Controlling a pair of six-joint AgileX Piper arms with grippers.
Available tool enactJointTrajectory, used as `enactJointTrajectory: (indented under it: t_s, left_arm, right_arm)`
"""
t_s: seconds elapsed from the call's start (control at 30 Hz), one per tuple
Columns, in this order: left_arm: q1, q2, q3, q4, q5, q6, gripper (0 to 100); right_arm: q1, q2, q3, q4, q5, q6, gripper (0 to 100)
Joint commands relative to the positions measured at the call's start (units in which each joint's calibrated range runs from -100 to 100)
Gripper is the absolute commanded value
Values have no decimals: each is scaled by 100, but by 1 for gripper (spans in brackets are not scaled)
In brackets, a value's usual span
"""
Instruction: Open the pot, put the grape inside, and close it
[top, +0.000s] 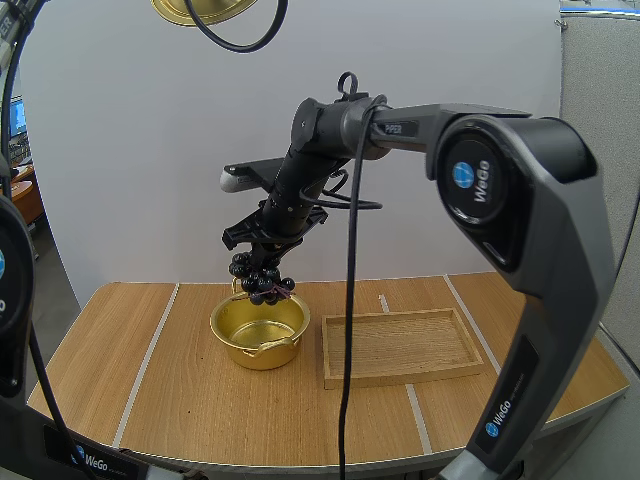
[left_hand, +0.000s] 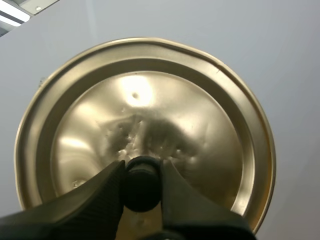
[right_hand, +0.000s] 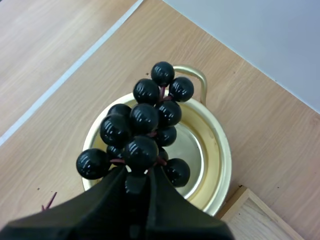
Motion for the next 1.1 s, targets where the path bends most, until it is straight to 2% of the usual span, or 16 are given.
enactJointTrajectory:
  t_s: [0.0, 0.47, 0.73, 1.07]
  left_arm:
    - [-20, -32, -57, 82, -152, -24, 0]
    - [-20, -32, -57, 82, -152, -24, 0]
    - [-20, -32, -57, 82, -152, -24, 0]
    - [-20, -32, -57, 82, -152, -24, 0]
  right_arm:
    - [10, 488, -126, 55, -117, 13, 0]
    - [10, 1243, -126, 55, -117, 13, 0]
    - [10, 1707, -126, 55, -718, -18, 0]
    - [16, 2047, -126, 76, -842, -18, 0]
